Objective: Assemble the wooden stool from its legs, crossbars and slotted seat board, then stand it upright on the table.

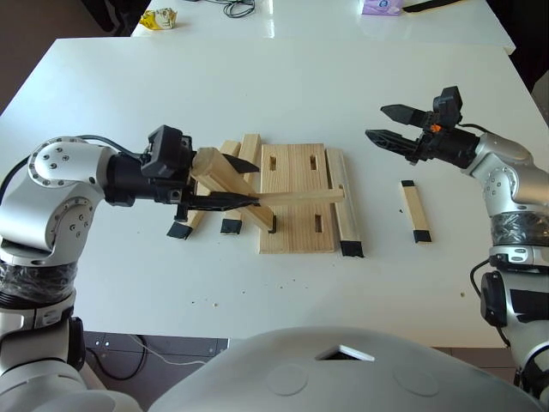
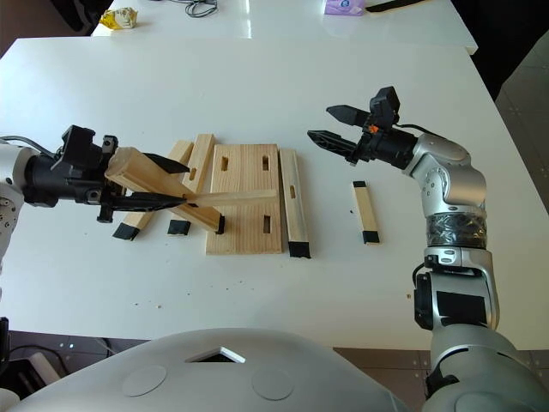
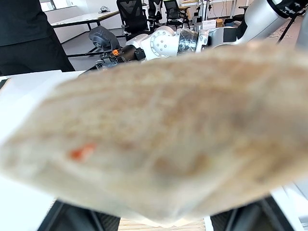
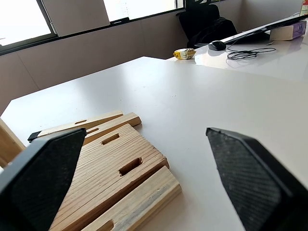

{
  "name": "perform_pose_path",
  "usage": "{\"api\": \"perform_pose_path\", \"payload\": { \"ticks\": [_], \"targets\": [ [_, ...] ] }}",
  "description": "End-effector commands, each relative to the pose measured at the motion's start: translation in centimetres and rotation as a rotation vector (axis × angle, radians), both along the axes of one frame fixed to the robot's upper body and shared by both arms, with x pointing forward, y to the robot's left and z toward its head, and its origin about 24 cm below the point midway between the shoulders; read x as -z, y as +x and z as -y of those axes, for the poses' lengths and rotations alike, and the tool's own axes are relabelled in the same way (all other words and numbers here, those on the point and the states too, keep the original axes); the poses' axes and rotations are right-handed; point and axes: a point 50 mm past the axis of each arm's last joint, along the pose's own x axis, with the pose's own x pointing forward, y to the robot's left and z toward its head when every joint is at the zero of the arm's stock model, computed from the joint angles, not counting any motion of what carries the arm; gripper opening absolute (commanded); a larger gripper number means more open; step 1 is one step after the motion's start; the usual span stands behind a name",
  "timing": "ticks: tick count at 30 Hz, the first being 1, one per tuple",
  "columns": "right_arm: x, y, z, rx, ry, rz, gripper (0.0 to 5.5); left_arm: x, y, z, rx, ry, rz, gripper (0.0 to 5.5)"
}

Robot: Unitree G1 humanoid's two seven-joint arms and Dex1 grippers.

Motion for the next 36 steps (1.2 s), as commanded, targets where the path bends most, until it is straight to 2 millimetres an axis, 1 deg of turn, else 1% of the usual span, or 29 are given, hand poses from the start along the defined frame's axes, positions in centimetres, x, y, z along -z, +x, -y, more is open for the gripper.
{"api": "perform_pose_path", "payload": {
  "ticks": [1,5,8,10,13,15,20,23,26,31,34,36],
  "targets": [
    [0.2,0.0,0.0,0.009,0.005,-0.001,4.58,0.0,0.5,0.2,0.013,0.047,0.011,2.04],
    [0.4,-0.1,-0.3,0.004,0.007,-0.005,4.58,0.4,1.0,0.8,0.055,0.074,0.005,2.04],
    [0.4,-0.1,-0.3,0.005,0.010,-0.005,4.58,1.0,0.8,1.3,0.078,0.094,0.003,2.04],
    [0.5,-0.2,-0.3,0.008,0.013,-0.005,4.58,1.5,0.6,1.5,0.073,0.096,-0.005,2.04],
    [0.7,-0.5,-0.3,0.019,0.019,-0.008,4.58,2.8,0.3,1.6,0.030,0.111,-0.026,2.04],
    [0.9,-0.7,-0.4,0.027,0.024,-0.011,4.58,3.9,-0.3,1.8,0.013,0.129,-0.046,2.04],
    [1.5,-1.4,-0.6,0.038,0.032,-0.027,4.58,5.7,-1.6,2.0,0.004,0.137,-0.117,2.04],
    [1.8,-1.5,-1.0,0.041,0.040,-0.030,4.58,7.1,-2.7,2.3,0.029,0.169,-0.171,2.04],
    [2.0,-1.7,-1.1,0.056,0.050,-0.033,4.58,7.2,-2.4,2.4,0.040,0.170,-0.199,2.04],
    [2.7,-2.3,-1.8,0.086,0.080,-0.041,4.58,7.7,-1.2,1.3,0.047,0.249,-0.230,2.04],
    [3.3,-3.0,-1.9,0.111,0.093,-0.050,4.58,7.1,-0.6,0.5,0.025,0.262,-0.213,2.04],
    [3.6,-3.4,-1.8,0.128,0.099,-0.058,4.58,6.4,0.0,-0.7,-0.013,0.283,-0.190,2.04]
  ]
}}
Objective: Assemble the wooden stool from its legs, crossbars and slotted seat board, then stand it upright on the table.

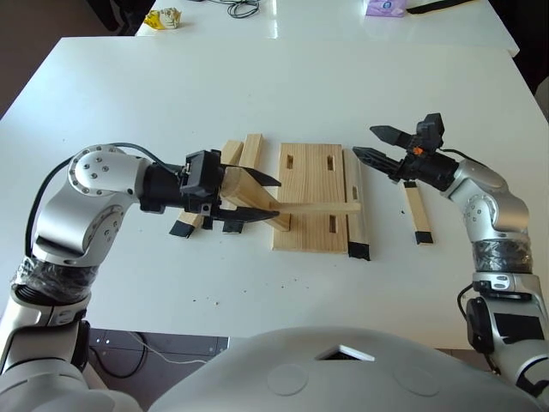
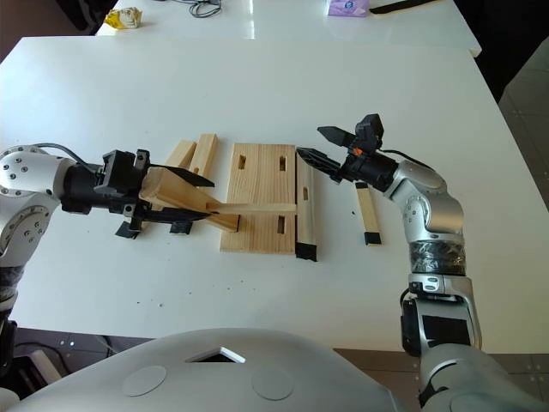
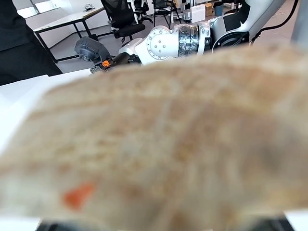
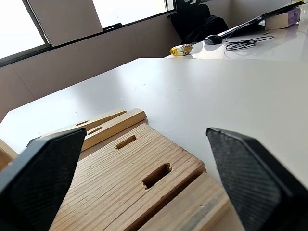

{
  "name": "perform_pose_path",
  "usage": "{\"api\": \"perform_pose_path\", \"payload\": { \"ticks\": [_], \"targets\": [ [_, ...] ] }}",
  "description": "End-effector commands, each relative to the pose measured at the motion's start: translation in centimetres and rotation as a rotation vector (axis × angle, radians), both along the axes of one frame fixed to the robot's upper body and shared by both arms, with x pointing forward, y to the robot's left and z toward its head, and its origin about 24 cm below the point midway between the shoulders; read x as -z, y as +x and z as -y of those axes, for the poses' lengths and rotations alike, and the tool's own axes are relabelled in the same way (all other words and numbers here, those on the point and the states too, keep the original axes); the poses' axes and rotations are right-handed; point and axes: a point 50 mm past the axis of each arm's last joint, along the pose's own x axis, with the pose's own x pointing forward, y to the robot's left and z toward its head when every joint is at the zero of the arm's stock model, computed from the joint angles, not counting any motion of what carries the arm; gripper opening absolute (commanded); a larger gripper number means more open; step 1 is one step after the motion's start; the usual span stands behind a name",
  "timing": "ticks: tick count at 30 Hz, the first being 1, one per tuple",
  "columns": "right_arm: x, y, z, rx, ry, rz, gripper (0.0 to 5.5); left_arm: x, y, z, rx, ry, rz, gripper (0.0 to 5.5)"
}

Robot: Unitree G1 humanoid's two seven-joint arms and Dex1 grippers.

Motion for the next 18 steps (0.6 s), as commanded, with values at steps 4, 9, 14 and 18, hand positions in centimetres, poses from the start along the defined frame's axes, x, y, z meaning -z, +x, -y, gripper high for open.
{"api": "perform_pose_path", "payload": {
  "ticks": [4,9,14,18],
  "targets": [
    [0.6,-1.7,0.2,0.080,0.050,-0.010,4.58,2.2,0.1,-4.9,-0.124,0.269,-0.200,2.05],
    [1.1,-3.3,-0.3,0.145,0.080,-0.014,4.58,-0.8,0.3,-4.9,-0.075,0.228,-0.177,2.05],
    [1.4,-4.1,-1.1,0.203,0.124,-0.016,4.58,-1.9,1.2,-3.9,-0.018,0.258,-0.140,2.05],
    [1.6,-4.4,-1.9,0.208,0.137,-0.024,4.58,-0.2,0.7,-3.6,0.018,0.344,-0.175,2.06]
  ]
}}
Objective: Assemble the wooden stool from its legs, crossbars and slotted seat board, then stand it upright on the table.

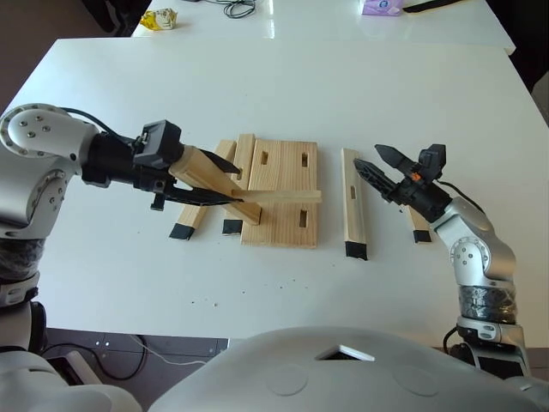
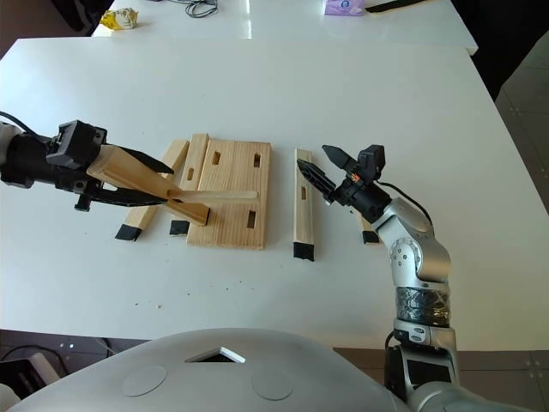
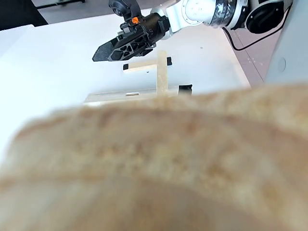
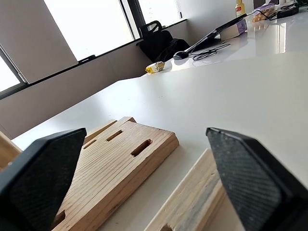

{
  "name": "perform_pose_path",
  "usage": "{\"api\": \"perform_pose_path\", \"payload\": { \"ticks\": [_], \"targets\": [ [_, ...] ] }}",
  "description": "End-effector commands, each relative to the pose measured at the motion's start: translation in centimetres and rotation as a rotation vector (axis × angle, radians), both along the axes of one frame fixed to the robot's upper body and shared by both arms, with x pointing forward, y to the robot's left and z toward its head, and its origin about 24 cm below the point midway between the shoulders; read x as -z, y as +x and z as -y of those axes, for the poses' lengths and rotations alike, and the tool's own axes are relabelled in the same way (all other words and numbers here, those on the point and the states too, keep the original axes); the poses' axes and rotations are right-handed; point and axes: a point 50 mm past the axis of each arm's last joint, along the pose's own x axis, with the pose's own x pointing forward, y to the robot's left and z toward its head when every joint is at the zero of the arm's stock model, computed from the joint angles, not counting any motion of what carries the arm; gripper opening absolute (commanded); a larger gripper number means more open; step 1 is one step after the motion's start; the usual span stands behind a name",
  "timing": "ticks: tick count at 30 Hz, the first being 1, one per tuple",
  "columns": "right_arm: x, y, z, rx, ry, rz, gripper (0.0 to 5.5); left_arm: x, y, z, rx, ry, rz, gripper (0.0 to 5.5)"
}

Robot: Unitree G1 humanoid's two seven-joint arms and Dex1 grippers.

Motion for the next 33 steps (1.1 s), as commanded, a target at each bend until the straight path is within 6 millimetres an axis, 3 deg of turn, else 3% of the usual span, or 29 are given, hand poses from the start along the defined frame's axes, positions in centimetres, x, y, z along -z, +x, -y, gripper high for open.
{"api": "perform_pose_path", "payload": {
  "ticks": [1,13,20,26,30,33],
  "targets": [
    [-0.1,-0.3,-0.5,0.004,0.010,0.005,4.58,3.4,-0.9,0.1,0.035,0.127,-0.156,2.06],
    [0.0,-0.3,0.2,0.037,0.001,-0.013,4.58,7.1,-2.6,0.1,-0.058,0.186,-0.202,2.06],
    [-0.5,0.6,0.4,0.014,-0.016,-0.005,4.58,7.8,-2.8,1.1,-0.089,0.150,-0.194,2.06],
    [-0.6,1.1,0.4,-0.001,-0.023,-0.002,4.58,7.3,-2.5,1.2,-0.110,0.105,-0.166,2.05],
    [-0.5,1.0,0.7,0.003,-0.030,-0.007,4.58,4.5,-1.5,1.4,-0.150,-0.065,-0.117,2.05],
    [-0.4,1.0,0.9,0.011,-0.033,-0.009,4.58,2.5,-0.4,1.5,-0.196,-0.152,-0.077,2.64]
  ]
}}
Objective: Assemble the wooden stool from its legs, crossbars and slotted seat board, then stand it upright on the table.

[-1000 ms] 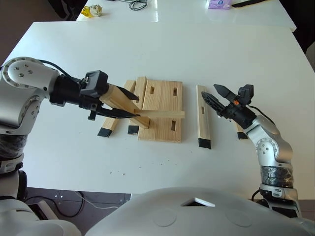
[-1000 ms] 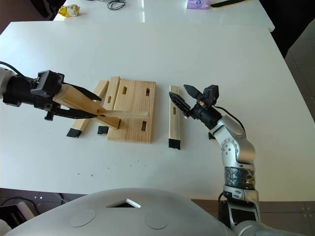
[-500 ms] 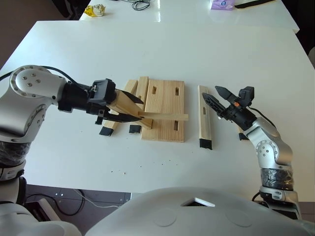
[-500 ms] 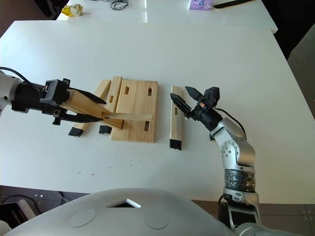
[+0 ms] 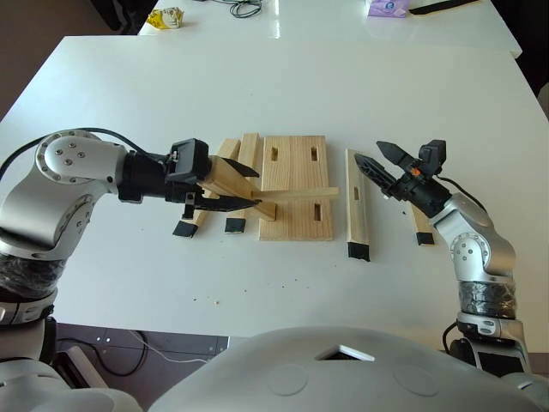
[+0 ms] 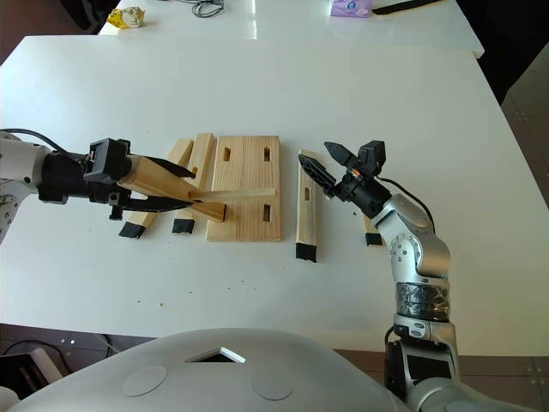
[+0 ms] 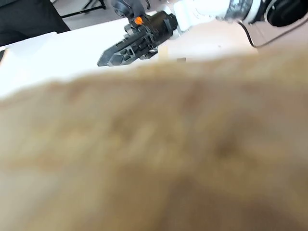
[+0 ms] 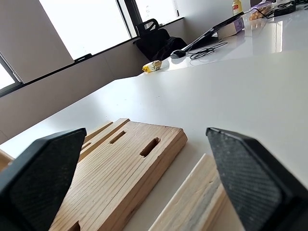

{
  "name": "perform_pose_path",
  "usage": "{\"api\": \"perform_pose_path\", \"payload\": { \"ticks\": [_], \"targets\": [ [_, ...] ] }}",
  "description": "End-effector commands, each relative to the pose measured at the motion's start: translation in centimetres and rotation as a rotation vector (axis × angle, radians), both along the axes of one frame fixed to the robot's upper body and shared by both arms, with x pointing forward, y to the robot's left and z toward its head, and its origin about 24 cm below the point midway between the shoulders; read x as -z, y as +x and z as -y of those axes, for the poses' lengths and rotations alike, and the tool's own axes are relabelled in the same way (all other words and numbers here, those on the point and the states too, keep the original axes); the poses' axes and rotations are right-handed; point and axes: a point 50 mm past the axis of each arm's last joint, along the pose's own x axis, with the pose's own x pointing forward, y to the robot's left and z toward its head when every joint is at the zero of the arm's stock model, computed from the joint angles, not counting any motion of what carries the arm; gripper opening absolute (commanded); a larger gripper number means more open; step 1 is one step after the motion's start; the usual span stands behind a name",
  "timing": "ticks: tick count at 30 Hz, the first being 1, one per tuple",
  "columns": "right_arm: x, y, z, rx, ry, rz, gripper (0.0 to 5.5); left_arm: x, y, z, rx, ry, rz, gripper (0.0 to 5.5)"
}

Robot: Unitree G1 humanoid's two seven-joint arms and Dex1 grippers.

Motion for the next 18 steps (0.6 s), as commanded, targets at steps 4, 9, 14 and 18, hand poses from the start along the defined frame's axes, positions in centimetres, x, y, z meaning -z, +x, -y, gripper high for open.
{"api": "perform_pose_path", "payload": {
  "ticks": [4,9,14,18],
  "targets": [
    [-0.1,0.2,0.4,0.011,-0.003,0.002,4.58,-1.3,1.3,-0.3,-0.108,-0.088,-0.024,3.22],
    [0.2,0.1,0.5,0.006,-0.007,-0.009,4.58,-1.6,1.0,-1.1,-0.131,-0.076,0.006,3.43],
    [0.3,0.1,0.8,-0.003,-0.020,-0.020,4.58,-1.6,0.0,-1.5,-0.161,-0.116,0.005,3.43],
    [0.3,0.3,1.3,0.001,-0.033,-0.027,4.58,-2.2,-0.7,-1.2,-0.201,-0.171,0.029,3.43]
  ]
}}
